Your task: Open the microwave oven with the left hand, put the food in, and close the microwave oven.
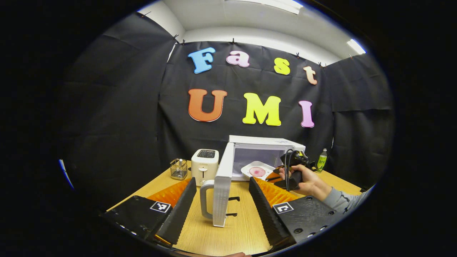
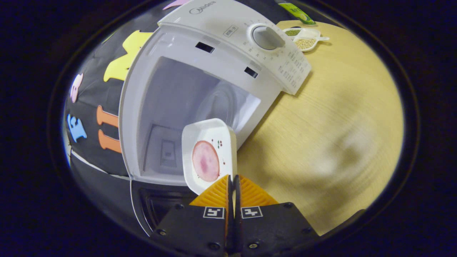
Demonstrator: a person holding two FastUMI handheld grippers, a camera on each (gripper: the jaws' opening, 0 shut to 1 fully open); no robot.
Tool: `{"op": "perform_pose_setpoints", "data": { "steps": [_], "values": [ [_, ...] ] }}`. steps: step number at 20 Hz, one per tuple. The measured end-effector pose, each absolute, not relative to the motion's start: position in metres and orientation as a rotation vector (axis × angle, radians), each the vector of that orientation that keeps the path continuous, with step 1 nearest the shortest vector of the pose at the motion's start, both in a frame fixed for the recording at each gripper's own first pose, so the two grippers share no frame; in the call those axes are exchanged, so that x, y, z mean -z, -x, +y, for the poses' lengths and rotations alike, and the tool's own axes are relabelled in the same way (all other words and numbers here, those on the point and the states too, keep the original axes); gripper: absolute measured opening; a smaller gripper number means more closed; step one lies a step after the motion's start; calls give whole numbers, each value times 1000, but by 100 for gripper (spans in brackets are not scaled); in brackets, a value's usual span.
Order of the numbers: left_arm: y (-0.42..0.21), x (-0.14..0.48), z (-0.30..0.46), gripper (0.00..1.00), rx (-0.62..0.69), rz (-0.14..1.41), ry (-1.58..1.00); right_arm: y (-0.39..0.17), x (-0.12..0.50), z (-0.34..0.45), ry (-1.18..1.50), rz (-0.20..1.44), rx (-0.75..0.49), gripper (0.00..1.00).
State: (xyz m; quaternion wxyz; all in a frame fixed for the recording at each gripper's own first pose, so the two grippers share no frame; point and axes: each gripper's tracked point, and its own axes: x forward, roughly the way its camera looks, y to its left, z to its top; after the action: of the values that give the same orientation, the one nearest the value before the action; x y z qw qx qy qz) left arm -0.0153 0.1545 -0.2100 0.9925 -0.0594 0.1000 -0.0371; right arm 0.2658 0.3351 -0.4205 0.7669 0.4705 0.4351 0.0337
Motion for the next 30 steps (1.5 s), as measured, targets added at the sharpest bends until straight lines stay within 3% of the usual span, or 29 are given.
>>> {"op": "perform_pose_setpoints", "data": {
  "steps": [3, 5, 6, 14, 15, 16, 17, 18, 19, 20, 21, 22, 24, 25, 27, 28, 29, 30],
  "values": [
    [15, 209, 161, 88, 58, 204, 116, -298, 420, 337, -1088, 834, -23, 4],
    [13, 211, 163, 88, 44, 215, 112, -309, 417, 337, -1106, 767, -3, 0],
    [16, 212, 164, 88, 41, 223, 110, -316, 417, 337, -1096, 738, 7, 4],
    [13, 225, 162, 88, 61, 266, 75, -357, 438, 345, -1123, 638, 23, 6],
    [12, 225, 162, 88, 64, 265, 80, -360, 436, 343, -1103, 610, 24, 0],
    [10, 224, 162, 88, 64, 261, 90, -364, 436, 340, -1066, 590, 25, 11],
    [8, 223, 163, 88, 63, 258, 102, -364, 436, 340, -1024, 580, 21, 5],
    [4, 224, 167, 88, 58, 257, 114, -366, 436, 340, -997, 554, 10, 11],
    [1, 224, 172, 88, 49, 253, 127, -368, 431, 339, -979, 530, -7, 0],
    [-2, 223, 177, 88, 41, 247, 137, -368, 429, 338, -951, 509, -20, 17],
    [-3, 222, 181, 88, 35, 243, 144, -365, 425, 337, -917, 492, -37, 8],
    [-3, 223, 185, 88, 29, 243, 149, -362, 422, 341, -889, 496, -68, 29],
    [-2, 224, 196, 88, 11, 235, 152, -347, 416, 351, -829, 526, -147, 41],
    [-2, 224, 199, 88, 8, 233, 149, -338, 415, 353, -792, 534, -166, 35],
    [-2, 224, 210, 88, -4, 218, 133, -320, 414, 352, -715, 548, -197, 38],
    [-3, 226, 213, 88, -5, 214, 126, -309, 412, 349, -672, 560, -211, 51],
    [-4, 227, 215, 100, 3, 217, 125, -296, 410, 347, -628, 575, -227, 60],
    [-5, 227, 218, 86, 8, 211, 123, -284, 404, 346, -595, 584, -265, 86]
  ]
}}
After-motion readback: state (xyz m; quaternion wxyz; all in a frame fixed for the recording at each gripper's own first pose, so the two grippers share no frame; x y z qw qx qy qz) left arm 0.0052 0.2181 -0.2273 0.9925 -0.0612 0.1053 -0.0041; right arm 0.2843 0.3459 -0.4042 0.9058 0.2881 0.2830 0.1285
